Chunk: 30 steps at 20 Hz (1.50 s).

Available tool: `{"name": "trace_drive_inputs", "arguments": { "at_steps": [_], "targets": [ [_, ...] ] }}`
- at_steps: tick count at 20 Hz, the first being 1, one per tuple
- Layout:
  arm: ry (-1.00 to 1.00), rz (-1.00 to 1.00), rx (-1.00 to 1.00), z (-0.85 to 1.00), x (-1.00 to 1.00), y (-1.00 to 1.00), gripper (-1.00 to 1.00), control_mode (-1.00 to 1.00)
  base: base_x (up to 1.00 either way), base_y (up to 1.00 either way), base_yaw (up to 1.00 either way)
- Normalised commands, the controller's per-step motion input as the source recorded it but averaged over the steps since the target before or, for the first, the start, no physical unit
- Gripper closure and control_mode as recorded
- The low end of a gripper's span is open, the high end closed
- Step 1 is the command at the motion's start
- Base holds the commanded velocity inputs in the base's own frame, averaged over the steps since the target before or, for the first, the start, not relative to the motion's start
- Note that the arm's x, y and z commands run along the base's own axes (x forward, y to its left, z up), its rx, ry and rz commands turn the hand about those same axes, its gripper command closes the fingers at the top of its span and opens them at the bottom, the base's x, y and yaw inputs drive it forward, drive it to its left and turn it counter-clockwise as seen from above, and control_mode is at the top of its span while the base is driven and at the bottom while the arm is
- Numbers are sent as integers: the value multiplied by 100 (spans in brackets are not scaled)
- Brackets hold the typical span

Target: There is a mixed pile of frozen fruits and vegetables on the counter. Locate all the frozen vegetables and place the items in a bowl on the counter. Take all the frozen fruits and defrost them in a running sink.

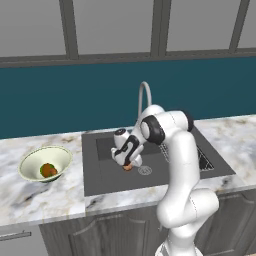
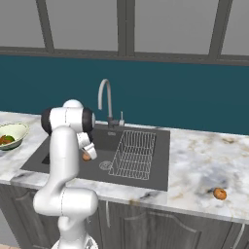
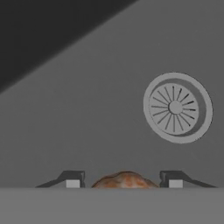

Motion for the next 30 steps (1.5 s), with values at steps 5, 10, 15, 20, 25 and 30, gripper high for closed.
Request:
{"name": "trace_drive_inputs", "arguments": {
  "at_steps": [5,10,15,20,25,30],
  "targets": [
    [0,0,0,-13,8,0,100,-100,0,0,0],
    [0,0,0,-12,7,2,-100,-100,0,0,0],
    [2,0,0,-3,4,0,-100,-100,0,0,0],
    [1,0,0,-1,9,0,-100,-100,0,0,0],
    [-9,0,1,9,-10,-2,-100,-100,0,0,0],
    [-13,0,-1,31,-19,0,-100,-100,0,0,0]
  ]
}}
